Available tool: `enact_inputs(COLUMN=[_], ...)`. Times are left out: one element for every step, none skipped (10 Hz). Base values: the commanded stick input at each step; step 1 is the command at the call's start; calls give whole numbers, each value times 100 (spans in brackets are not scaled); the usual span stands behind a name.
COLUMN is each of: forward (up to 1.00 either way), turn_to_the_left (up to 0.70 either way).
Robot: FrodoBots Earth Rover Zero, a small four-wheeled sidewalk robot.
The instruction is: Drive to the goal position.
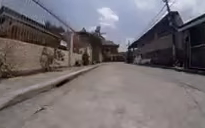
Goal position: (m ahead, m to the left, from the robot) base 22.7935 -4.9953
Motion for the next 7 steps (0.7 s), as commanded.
enact_inputs(forward=[90, 90, 90, 90, 90, 90, 90], turn_to_the_left=[0, -3, -16, -34, -36, -36, -36])
